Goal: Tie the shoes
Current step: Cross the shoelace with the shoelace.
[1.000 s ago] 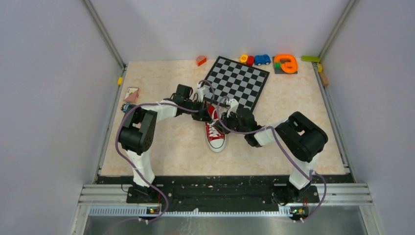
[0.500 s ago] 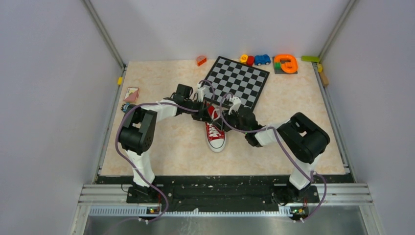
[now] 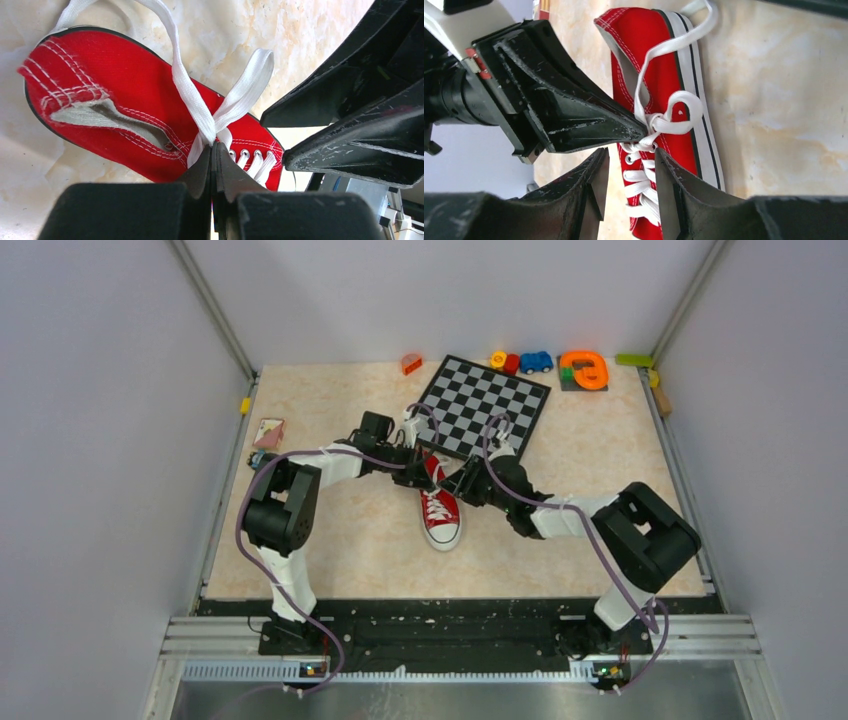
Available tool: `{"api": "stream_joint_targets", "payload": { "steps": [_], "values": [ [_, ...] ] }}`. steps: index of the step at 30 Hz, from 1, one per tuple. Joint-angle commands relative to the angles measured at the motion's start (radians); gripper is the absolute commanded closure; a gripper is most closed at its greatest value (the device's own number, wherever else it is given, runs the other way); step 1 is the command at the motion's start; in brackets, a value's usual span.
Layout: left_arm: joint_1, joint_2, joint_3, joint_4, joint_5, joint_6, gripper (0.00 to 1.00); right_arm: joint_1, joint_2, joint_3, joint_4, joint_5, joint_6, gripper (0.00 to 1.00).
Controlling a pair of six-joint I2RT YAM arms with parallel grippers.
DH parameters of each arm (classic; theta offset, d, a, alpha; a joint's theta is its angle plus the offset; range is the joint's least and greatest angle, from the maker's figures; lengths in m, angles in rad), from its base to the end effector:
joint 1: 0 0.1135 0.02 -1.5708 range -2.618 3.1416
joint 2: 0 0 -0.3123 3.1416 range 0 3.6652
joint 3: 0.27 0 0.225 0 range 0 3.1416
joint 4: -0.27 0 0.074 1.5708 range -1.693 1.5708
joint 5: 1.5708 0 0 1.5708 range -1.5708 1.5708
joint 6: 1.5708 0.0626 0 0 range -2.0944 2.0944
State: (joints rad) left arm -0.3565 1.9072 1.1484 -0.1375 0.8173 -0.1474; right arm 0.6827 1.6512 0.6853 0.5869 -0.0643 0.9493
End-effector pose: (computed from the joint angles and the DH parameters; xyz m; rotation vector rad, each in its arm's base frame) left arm 0.3539 -0.1805 0.2114 0.6180 2.3684 -1.2264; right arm 0.2648 0.2205 0.2301 0.2368 2.1147 1.0977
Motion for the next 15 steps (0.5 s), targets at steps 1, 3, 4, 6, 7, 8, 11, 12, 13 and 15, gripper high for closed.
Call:
{"api": "stream_joint_targets", "payload": {
  "steps": [1,3,4,6,7,8,11,12,13,15],
  "values": [
    [-0.003,-0.013,-0.014,-0.004,-0.007,0.014,1.00,0.002,-0.012,0.017,-0.035,0.018,0.167,0.60],
    [-0.004,-0.016,-0.015,-0.004,-0.009,0.013,1.00,0.002,0.011,0.029,-0.037,0.017,0.198,0.62],
    [-0.005,-0.018,-0.017,-0.004,-0.010,0.014,1.00,0.002,0.021,0.028,-0.033,0.022,0.214,0.63],
    [-0.004,-0.020,-0.017,-0.006,-0.017,0.015,1.00,0.003,0.037,0.013,0.014,0.027,0.251,0.64],
    [-0.007,-0.022,-0.019,-0.008,-0.021,0.018,1.00,0.002,0.048,0.014,0.018,0.025,0.265,0.65],
    [-0.007,-0.023,-0.017,-0.009,-0.024,0.019,1.00,0.003,0.060,0.020,0.020,0.023,0.270,0.65],
    [-0.008,-0.020,-0.016,-0.010,-0.020,0.019,1.00,0.007,0.100,0.025,0.042,0.014,0.299,0.67],
    [-0.009,-0.019,-0.016,-0.011,-0.019,0.019,1.00,0.008,0.113,0.024,0.057,0.009,0.306,0.67],
    [-0.010,-0.019,-0.016,-0.010,-0.019,0.020,1.00,0.008,0.124,0.028,0.060,0.007,0.312,0.67],
    [-0.011,-0.020,-0.015,-0.011,-0.020,0.019,1.00,0.008,0.143,0.036,0.073,0.006,0.312,0.68]
  ]
}}
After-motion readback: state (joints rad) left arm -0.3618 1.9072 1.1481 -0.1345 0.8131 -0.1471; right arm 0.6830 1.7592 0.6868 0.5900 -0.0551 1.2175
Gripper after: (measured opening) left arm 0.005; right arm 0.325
